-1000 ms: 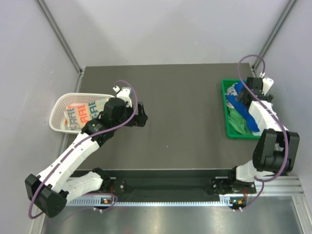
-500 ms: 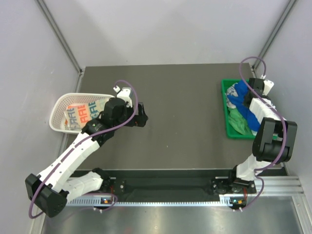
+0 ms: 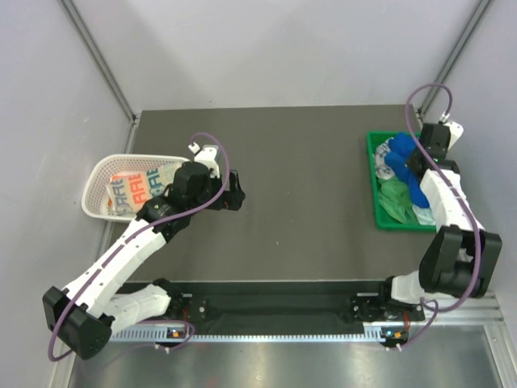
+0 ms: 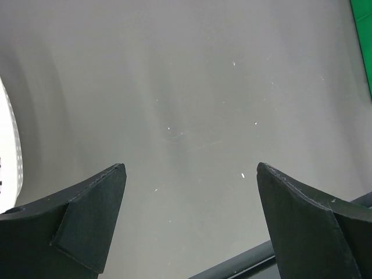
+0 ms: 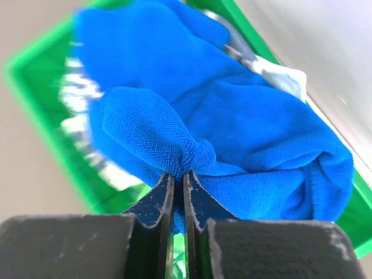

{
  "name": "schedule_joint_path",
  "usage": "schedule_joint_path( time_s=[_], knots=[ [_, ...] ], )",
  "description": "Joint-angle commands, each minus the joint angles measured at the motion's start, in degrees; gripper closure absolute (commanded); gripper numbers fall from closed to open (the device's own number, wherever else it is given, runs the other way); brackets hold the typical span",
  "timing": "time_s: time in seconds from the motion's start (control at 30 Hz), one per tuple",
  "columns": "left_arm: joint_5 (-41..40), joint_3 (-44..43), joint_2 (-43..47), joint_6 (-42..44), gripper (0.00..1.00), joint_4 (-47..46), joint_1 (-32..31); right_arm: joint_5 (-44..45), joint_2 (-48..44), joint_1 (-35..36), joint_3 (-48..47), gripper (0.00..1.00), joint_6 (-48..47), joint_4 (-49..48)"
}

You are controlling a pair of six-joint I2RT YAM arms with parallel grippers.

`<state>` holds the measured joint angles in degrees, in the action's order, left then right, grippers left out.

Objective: Fold and stack the towels
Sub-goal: Grab crumpled towel, then move the towel to the center of the board

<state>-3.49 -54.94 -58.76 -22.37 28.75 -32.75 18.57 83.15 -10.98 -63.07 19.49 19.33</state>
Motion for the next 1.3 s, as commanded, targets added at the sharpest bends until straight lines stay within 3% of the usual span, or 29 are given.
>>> schedule_joint_path(
  time_s=[0.0, 0.17, 0.33, 0.43, 0.63, 0.77, 0.9, 1.13, 1.17, 1.2, 1.27],
  knots=[
    [-0.99, -0.79, -0.04, 0.48, 0.01, -0.28, -0.03, -6.52, -5.37, 2.89, -4.68, 1.00, -1.55, 1.31],
    [-6.07, -1.49, -0.12, -0.74, 0.01, 0.51, -0.03, -9.16, -5.55, 16.15, -9.17, 1.00, -2.26, 4.31],
    [-15.40, -3.59, -0.74, -5.13, 0.01, 4.81, 0.93, -11.09, -4.67, 31.79, -8.31, 1.00, 0.54, 0.72],
    [-16.64, -4.04, -0.13, -6.71, 0.01, 5.70, 4.26, -11.71, -4.23, 39.79, -5.23, 1.00, 3.09, -3.24],
    [-11.64, -3.95, 0.05, -8.65, 0.01, 5.61, 14.46, -15.30, -1.69, 55.61, 1.89, 1.00, 8.01, -12.38],
    [-11.37, -3.95, -1.79, -9.71, 0.02, 4.91, 15.88, -20.30, 3.05, 64.58, 5.76, 1.00, 10.75, -18.88],
    [-9.70, -3.77, -4.86, -11.55, 0.02, 3.25, 15.88, -22.34, 7.02, 75.29, 3.39, 1.00, 9.79, -21.09],
    [1.09, -0.97, -9.70, -12.08, 0.07, -1.85, 15.88, -21.66, 4.83, 80.42, 5.14, 1.00, 6.44, -19.51],
    [2.85, -0.61, -10.23, -12.17, 0.08, -2.29, 15.79, -18.86, 3.08, 80.33, 6.54, 0.96, 6.09, -19.51],
    [5.83, -0.35, -11.45, -12.26, 0.08, -2.47, 15.70, -17.18, 2.20, 80.24, 6.99, 0.82, 5.74, -17.07],
    [7.78, 0.44, -12.60, -12.00, 0.10, -3.61, 15.26, -14.54, 0.00, 80.15, 7.43, 0.70, 4.25, -15.12]
  ],
)
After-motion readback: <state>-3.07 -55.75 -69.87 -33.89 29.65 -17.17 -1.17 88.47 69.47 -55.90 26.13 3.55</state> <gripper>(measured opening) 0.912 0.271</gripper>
